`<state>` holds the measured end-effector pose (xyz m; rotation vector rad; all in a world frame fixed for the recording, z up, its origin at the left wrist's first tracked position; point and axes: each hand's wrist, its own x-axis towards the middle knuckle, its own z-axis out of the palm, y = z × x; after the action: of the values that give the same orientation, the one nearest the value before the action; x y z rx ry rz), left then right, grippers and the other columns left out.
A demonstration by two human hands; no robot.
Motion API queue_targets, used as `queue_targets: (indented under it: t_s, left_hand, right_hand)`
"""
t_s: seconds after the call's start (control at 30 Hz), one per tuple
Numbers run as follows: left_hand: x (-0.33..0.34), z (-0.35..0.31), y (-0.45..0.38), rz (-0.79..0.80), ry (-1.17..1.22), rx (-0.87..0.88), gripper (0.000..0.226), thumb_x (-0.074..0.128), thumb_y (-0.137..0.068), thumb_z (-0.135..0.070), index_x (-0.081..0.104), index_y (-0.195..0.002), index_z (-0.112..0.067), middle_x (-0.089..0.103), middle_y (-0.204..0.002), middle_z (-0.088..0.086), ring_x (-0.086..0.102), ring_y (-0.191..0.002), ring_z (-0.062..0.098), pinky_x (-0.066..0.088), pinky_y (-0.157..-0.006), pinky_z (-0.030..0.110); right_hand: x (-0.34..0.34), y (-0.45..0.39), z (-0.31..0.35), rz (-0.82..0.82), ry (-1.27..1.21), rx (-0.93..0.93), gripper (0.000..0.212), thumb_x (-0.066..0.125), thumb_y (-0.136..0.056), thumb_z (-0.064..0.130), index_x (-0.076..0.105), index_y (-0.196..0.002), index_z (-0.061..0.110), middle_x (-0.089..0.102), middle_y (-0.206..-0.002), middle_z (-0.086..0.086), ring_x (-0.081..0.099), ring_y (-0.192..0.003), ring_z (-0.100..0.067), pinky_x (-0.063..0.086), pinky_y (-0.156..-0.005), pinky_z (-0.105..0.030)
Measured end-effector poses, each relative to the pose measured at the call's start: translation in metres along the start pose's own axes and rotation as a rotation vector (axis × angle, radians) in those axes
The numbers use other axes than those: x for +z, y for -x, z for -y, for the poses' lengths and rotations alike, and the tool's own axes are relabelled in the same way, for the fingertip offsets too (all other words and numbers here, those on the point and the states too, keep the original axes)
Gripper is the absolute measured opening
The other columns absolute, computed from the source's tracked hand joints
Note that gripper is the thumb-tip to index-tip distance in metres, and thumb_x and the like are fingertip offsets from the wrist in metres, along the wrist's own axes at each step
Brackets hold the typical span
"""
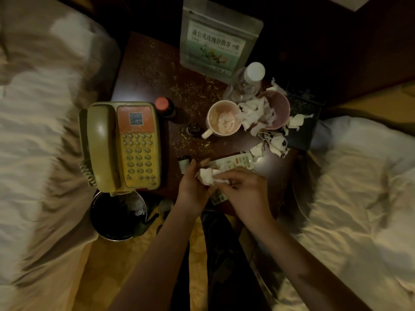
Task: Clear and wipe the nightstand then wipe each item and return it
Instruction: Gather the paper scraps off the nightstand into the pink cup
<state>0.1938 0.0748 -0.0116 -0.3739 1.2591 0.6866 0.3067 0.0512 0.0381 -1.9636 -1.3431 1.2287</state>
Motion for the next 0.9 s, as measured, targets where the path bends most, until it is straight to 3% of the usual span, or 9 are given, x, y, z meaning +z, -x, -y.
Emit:
queue_targets:
  t_s: [0.13, 0.23, 0.33, 0.4, 0.5, 0.63, 0.77, 0.83, 0.9]
  left_hand:
    - [0.009, -0.001, 0.001, 0.056, 0.045, -0.012, 0.043, 0.036, -0.098, -0.045, 0.061, -0.098, -0.011, 0.067, -0.088, 0.009, 0.063, -0.084, 0.024, 0.049, -0.080, 0.038]
    - [0.010, -0.006, -0.001, 0.040, 0.047, -0.007, 0.044, 0.033, -0.099, -0.045, 0.060, -0.101, -0.010, 0.066, -0.093, 0.011, 0.062, -0.089, 0.025, 0.048, -0.081, 0.037]
    - [0.007, -0.007, -0.002, -0.015, -0.008, -0.003, 0.038, 0.039, -0.098, -0.044, 0.060, -0.088, -0.013, 0.064, -0.080, 0.005, 0.063, -0.063, 0.017, 0.050, -0.053, 0.025]
    - [0.006, -0.009, -0.003, -0.068, -0.104, 0.025, 0.036, 0.046, -0.096, -0.041, 0.056, -0.073, -0.015, 0.057, -0.069, 0.001, 0.054, -0.049, 0.013, 0.037, -0.038, 0.018]
    - [0.008, -0.017, -0.006, -0.125, -0.202, 0.083, 0.025, 0.060, -0.090, -0.034, 0.055, -0.073, -0.016, 0.059, -0.078, 0.000, 0.060, -0.069, 0.016, 0.049, -0.055, 0.025]
    - [0.014, -0.026, -0.012, -0.167, -0.334, 0.213, 0.029, 0.069, -0.083, -0.036, 0.067, -0.100, -0.013, 0.068, -0.107, 0.012, 0.063, -0.103, 0.029, 0.053, -0.087, 0.048]
    - [0.032, -0.035, -0.019, -0.173, -0.406, 0.283, 0.042, 0.068, -0.086, -0.030, 0.054, -0.124, -0.018, 0.067, -0.086, 0.000, 0.064, -0.073, 0.010, 0.049, -0.055, 0.025]
    - [0.041, -0.036, -0.023, -0.143, -0.418, 0.282, 0.040, 0.065, -0.089, -0.026, 0.051, -0.125, -0.015, 0.068, -0.083, -0.003, 0.066, -0.066, 0.005, 0.046, -0.053, 0.024]
    - [0.046, -0.035, -0.026, -0.134, -0.414, 0.262, 0.039, 0.065, -0.089, -0.025, 0.057, -0.124, -0.012, 0.070, -0.090, 0.000, 0.069, -0.078, 0.009, 0.049, -0.063, 0.028]
  right_hand:
    - [-0.004, 0.002, 0.013, 0.119, -0.104, 0.158, 0.035, 0.083, -0.066, 0.011, 0.073, -0.098, 0.019, 0.059, -0.099, 0.016, 0.062, -0.078, 0.006, 0.047, -0.067, -0.006]
    - [-0.016, -0.002, 0.020, 0.088, -0.155, 0.156, 0.032, 0.082, -0.069, 0.014, 0.071, -0.094, 0.030, 0.062, -0.101, 0.019, 0.064, -0.079, 0.004, 0.048, -0.066, -0.008]
    - [-0.028, -0.010, 0.020, 0.034, -0.166, 0.143, 0.021, 0.074, -0.080, 0.025, 0.069, -0.080, 0.046, 0.069, -0.087, 0.019, 0.066, -0.079, -0.001, 0.053, -0.069, -0.023]
    - [-0.034, -0.018, 0.017, -0.039, -0.066, 0.082, 0.013, 0.065, -0.088, 0.023, 0.071, -0.091, 0.035, 0.072, -0.088, 0.012, 0.066, -0.080, -0.003, 0.053, -0.072, -0.020]
    - [-0.040, -0.043, 0.019, -0.119, 0.202, -0.135, 0.019, 0.058, -0.091, 0.007, 0.070, -0.105, 0.008, 0.070, -0.099, -0.004, 0.062, -0.088, -0.006, 0.041, -0.078, -0.003]
    - [-0.029, -0.093, 0.034, 0.133, 0.512, -0.105, 0.040, 0.046, -0.091, -0.002, 0.058, -0.127, 0.009, 0.058, -0.125, -0.012, 0.055, -0.115, -0.025, 0.041, -0.098, -0.027]
    - [-0.013, -0.126, 0.050, 0.404, 0.916, -0.234, 0.036, 0.045, -0.092, 0.002, 0.055, -0.126, 0.007, 0.057, -0.125, -0.012, 0.055, -0.113, -0.026, 0.045, -0.093, -0.033]
    - [-0.006, -0.137, 0.054, 0.485, 1.071, -0.263, 0.033, 0.050, -0.092, 0.006, 0.054, -0.125, 0.007, 0.053, -0.127, -0.013, 0.052, -0.115, -0.026, 0.044, -0.091, -0.034]
    - [-0.001, -0.147, 0.053, 0.517, 1.165, -0.225, 0.037, 0.055, -0.092, 0.011, 0.051, -0.129, 0.008, 0.048, -0.132, -0.013, 0.049, -0.118, -0.028, 0.044, -0.091, -0.035]
